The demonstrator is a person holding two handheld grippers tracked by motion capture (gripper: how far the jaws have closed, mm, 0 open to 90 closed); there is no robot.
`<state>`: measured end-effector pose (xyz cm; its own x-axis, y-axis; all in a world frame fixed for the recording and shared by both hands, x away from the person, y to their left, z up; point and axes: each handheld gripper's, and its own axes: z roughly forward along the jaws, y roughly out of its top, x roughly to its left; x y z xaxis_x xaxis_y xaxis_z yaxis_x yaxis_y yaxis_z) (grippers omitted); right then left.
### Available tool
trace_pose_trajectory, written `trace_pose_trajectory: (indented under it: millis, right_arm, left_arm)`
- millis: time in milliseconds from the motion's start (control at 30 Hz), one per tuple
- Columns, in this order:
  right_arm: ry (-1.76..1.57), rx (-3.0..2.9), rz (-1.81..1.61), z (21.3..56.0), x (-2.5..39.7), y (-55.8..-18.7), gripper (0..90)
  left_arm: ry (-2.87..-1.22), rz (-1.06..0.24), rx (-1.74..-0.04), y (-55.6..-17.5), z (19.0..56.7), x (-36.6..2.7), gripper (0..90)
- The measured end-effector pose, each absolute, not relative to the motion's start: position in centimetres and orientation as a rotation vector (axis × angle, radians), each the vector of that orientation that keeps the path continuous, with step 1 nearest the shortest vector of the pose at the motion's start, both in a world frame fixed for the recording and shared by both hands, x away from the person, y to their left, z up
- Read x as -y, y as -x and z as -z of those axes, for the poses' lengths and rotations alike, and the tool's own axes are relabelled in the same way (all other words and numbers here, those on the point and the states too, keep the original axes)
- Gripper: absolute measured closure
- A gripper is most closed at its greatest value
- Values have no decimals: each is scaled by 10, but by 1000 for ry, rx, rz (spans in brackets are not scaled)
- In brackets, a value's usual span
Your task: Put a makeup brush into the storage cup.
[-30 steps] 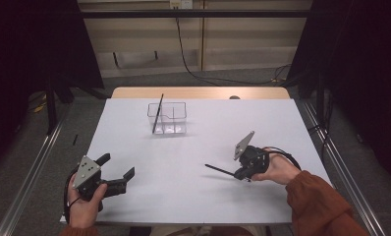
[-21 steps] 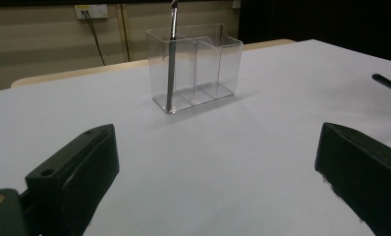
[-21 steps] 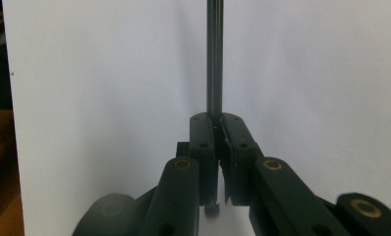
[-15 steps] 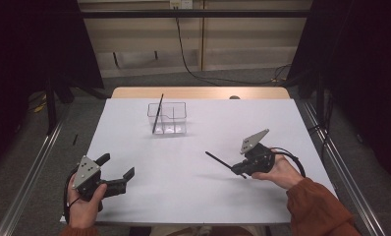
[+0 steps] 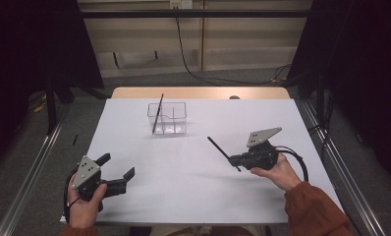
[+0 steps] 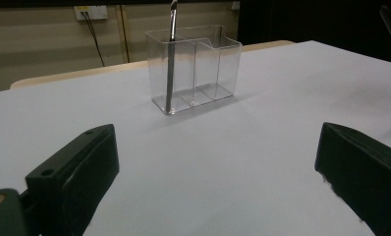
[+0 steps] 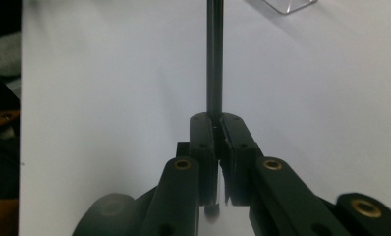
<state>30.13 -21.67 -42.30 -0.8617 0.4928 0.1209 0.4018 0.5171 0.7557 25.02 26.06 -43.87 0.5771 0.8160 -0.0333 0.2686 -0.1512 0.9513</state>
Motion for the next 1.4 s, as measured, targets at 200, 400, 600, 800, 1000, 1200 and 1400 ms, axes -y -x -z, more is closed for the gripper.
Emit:
trace_pose_trajectory:
  millis: [200, 400, 600, 800, 1000, 1200, 1400]
  right_arm:
    - [-763, -2549, -1384, 417, 216, -298, 844]
    - [-760, -2472, -1500, 408, 217, -298, 844]
    - [-725, -2472, -1550, 400, 209, -299, 844]
    - [-670, -2498, -1578, 394, 196, -302, 844]
    - [-618, -2551, -1558, 394, 182, -307, 844]
    - [-609, -2578, -1543, 394, 178, -309, 844]
    - [-584, -2622, -1501, 390, 170, -312, 844]
  left_arm:
    - [-1696, -614, -896, -249, 438, -260, 29]
    - [-1697, -617, -898, -249, 438, -260, 29]
    - [-1696, -614, -893, -249, 438, -259, 29]
    - [-1703, -615, -891, -250, 438, -260, 29]
    - [-1705, -608, -892, -250, 438, -259, 29]
    - [-1694, -577, -878, -250, 436, -255, 28]
    - [-1680, -584, -845, -250, 426, -250, 28]
